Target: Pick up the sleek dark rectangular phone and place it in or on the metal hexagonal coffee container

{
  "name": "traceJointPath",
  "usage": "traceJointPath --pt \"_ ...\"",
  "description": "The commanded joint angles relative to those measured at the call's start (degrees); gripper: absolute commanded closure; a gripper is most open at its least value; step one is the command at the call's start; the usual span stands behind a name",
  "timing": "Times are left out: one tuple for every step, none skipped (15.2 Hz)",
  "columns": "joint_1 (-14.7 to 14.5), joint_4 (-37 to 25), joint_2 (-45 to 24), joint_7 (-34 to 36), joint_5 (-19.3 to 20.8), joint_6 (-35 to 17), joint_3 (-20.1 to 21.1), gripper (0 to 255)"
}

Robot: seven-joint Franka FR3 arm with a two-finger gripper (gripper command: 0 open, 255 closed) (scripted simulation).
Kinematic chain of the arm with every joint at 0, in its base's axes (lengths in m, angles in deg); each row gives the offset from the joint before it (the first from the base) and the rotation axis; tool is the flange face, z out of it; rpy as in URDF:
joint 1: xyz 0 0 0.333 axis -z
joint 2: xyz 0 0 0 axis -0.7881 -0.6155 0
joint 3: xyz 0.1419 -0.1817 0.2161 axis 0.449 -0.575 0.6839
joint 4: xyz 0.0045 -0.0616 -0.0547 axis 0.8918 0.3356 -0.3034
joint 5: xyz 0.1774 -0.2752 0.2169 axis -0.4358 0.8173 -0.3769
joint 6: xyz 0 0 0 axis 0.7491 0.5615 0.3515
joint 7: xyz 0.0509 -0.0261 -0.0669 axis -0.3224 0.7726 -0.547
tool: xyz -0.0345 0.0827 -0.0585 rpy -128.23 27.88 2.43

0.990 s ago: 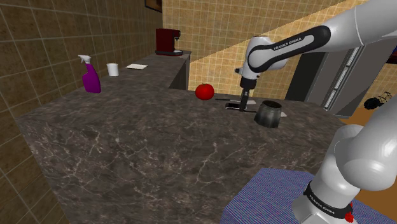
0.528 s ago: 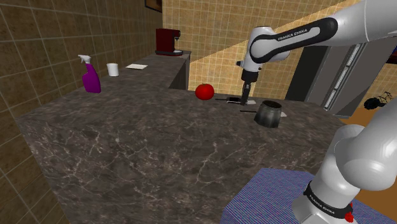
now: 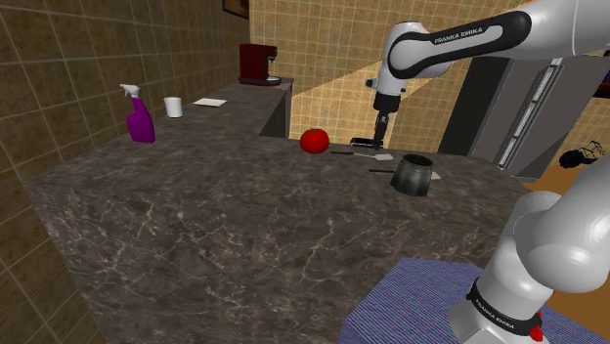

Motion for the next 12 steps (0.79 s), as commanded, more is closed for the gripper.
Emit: traceJointPath --pt "0.0 -1.3 0.4 0.1 0.0 1.7 0.2 255" --pt "0.0 -2.0 0.5 0.1 0.0 2.5 0.2 255" --pt "0.0 -2.4 0.5 0.1 0.0 2.9 0.3 255" --pt "0.6 -1.8 1.4 -1.0 0.5 3.1 -0.4 255" --pt "1.2 -1.2 2.2 -2.1 1.1 3.3 -1.2 255" --pt "1.8 -0.8 3.0 -3.2 1.6 3.5 -1.9 255" --pt "2.4 -0.4 3.7 -4.3 2.2 3.7 -2.7 255" --pt "3.0 0.0 4.4 -5.5 2.7 3.9 -3.5 255" --pt "3.6 0.3 5.0 -6.6 3.3 4.1 -4.3 255" --pt "4.2 0.5 5.6 -7.8 3.8 4.3 -5.1 255" --pt "4.8 0.6 6.1 -9.1 4.3 4.5 -6.0 255" --pt "5.4 0.7 6.5 -10.3 4.9 4.8 -6.9 255"
